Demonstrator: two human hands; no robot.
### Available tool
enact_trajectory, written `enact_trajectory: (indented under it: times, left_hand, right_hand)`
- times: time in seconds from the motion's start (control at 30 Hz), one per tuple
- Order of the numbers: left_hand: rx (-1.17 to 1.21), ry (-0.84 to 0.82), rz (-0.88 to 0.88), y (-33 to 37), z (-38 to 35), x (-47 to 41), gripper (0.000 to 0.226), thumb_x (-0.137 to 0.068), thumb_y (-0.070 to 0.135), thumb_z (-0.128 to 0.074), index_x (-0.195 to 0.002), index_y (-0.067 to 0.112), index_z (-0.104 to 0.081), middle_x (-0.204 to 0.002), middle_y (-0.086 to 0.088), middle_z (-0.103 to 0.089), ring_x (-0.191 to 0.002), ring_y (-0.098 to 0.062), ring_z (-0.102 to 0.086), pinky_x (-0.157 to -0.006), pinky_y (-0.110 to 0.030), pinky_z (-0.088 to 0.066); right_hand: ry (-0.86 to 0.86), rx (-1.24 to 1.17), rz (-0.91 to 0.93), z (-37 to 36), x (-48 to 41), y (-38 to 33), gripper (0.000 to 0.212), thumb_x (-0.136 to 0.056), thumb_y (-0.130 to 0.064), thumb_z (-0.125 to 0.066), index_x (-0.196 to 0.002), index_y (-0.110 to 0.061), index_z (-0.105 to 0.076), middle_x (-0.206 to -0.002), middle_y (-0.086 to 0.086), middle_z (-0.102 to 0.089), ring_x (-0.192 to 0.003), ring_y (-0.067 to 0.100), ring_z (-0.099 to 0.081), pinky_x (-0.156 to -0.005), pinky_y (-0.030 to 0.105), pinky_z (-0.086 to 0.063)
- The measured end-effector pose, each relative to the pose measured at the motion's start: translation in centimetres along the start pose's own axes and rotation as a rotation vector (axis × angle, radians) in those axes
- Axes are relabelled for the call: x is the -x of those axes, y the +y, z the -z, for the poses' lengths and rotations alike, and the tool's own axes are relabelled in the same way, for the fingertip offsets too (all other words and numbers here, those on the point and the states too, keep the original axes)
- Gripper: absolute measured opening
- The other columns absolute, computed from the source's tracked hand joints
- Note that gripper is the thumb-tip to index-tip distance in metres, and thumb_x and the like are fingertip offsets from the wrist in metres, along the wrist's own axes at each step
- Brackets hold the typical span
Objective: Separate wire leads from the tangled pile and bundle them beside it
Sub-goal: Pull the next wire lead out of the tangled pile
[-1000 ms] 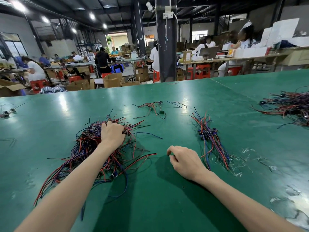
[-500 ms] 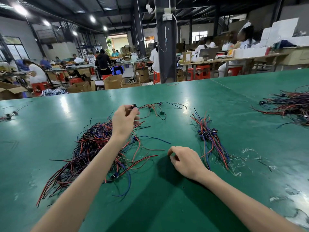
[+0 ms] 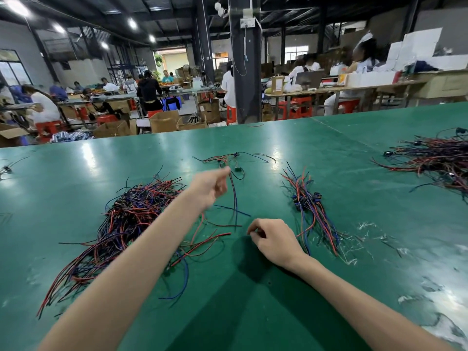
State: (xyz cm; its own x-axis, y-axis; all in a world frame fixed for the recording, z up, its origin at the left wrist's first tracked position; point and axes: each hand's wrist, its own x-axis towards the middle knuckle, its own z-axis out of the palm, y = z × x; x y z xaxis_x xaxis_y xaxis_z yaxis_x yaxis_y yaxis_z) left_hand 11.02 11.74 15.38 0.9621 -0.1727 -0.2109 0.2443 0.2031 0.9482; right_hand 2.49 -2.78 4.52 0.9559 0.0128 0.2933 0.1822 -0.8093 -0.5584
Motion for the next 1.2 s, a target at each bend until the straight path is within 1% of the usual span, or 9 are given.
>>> enact_trajectory:
  times: [0.13,0.27,0.33,0.43,0.6,0.67,0.8,0.97,1.2]
  left_hand:
    - [0.019,0.003,-0.062,3.3,0.0,-4.1,0.02,-0.096,0.011,-0.051,-0.113,0.0,-0.053,-0.109,-0.005,-0.049,-0.103,-0.019,-0.053,-0.093,-0.029,-0.048]
    - [-0.818,0.146,-0.036,1.9,3.7,-5.8,0.015,-0.095,-0.002,-0.045,-0.082,0.003,-0.051,-0.082,-0.009,-0.049,-0.073,-0.023,-0.049,-0.063,-0.027,-0.043]
    - [-1.253,0.104,-0.091,0.4,5.9,-6.0,0.022,-0.09,-0.007,-0.042,-0.097,-0.005,-0.063,-0.092,-0.016,-0.061,-0.083,-0.025,-0.055,-0.07,-0.031,-0.046]
    - [-1.491,-0.112,-0.033,-0.9,7.8,-5.4,0.047,-0.081,-0.012,-0.04,-0.116,0.006,-0.065,-0.116,-0.013,-0.063,-0.081,-0.023,-0.059,-0.073,-0.032,-0.05]
    - [-1.815,-0.049,-0.214,-2.0,7.9,-5.0,0.016,-0.08,0.027,-0.071,-0.096,0.025,-0.069,-0.103,0.004,-0.068,-0.101,-0.02,-0.058,-0.093,-0.04,-0.04]
    - [-1.724,-0.073,-0.293,-2.2,7.5,-5.0,0.016,-0.082,0.033,-0.071,-0.093,0.021,-0.07,-0.095,0.004,-0.069,-0.097,-0.018,-0.06,-0.092,-0.037,-0.042]
    - [-1.219,-0.159,-0.362,-0.4,5.6,-3.3,0.016,-0.082,0.026,-0.073,-0.087,0.01,-0.072,-0.077,0.001,-0.071,-0.072,-0.008,-0.062,-0.067,-0.019,-0.044]
    - [-0.885,-0.178,-0.438,2.0,2.6,0.4,0.018,-0.084,0.029,-0.07,-0.08,0.012,-0.07,-0.076,0.0,-0.069,-0.069,-0.009,-0.06,-0.073,-0.018,-0.046]
    - [-0.222,-0.213,-0.101,0.1,-0.4,5.3,0.015,-0.086,0.018,-0.063,-0.085,0.003,-0.062,-0.065,-0.006,-0.063,-0.049,-0.012,-0.056,-0.047,-0.018,-0.051]
  right_hand:
    - [-0.004,-0.048,-0.025,0.1,0.1,0.1,0.016,-0.087,-0.019,-0.056,-0.093,-0.019,-0.07,-0.093,-0.002,-0.072,-0.09,0.021,-0.064,-0.077,0.03,-0.049]
    - [-0.013,-0.048,-0.022,-0.1,0.2,0.1,0.017,-0.086,-0.018,-0.053,-0.091,-0.021,-0.07,-0.087,-0.005,-0.071,-0.084,0.02,-0.062,-0.074,0.028,-0.048]
    - [-0.02,-0.034,-0.022,-0.2,0.1,0.1,0.016,-0.086,-0.019,-0.053,-0.089,-0.022,-0.069,-0.083,-0.005,-0.07,-0.082,0.02,-0.061,-0.072,0.028,-0.047]
    - [-0.023,-0.042,-0.027,-0.2,0.0,0.1,0.015,-0.086,-0.019,-0.054,-0.087,-0.022,-0.069,-0.077,-0.006,-0.068,-0.077,0.019,-0.059,-0.07,0.028,-0.046]
    - [-0.015,-0.046,-0.025,-0.1,0.0,0.1,0.014,-0.086,-0.018,-0.055,-0.087,-0.021,-0.069,-0.068,-0.011,-0.058,-0.069,0.015,-0.053,-0.066,0.027,-0.043]
    - [-0.013,-0.049,-0.026,-0.1,-0.1,0.1,0.014,-0.086,-0.018,-0.055,-0.087,-0.021,-0.069,-0.067,-0.011,-0.057,-0.069,0.015,-0.052,-0.066,0.026,-0.042]
    - [-0.016,-0.056,-0.033,-0.1,-0.1,0.2,0.015,-0.086,-0.017,-0.055,-0.087,-0.021,-0.07,-0.066,-0.013,-0.058,-0.07,0.016,-0.054,-0.066,0.026,-0.042]
    - [-0.036,-0.047,-0.038,0.0,-0.2,0.1,0.015,-0.085,-0.018,-0.057,-0.091,-0.02,-0.071,-0.087,-0.002,-0.072,-0.084,0.021,-0.063,-0.073,0.029,-0.048]
    - [-0.006,-0.08,-0.047,-0.1,-0.1,0.2,0.014,-0.085,-0.017,-0.057,-0.085,-0.021,-0.07,-0.061,-0.013,-0.053,-0.066,0.015,-0.051,-0.061,0.024,-0.037]
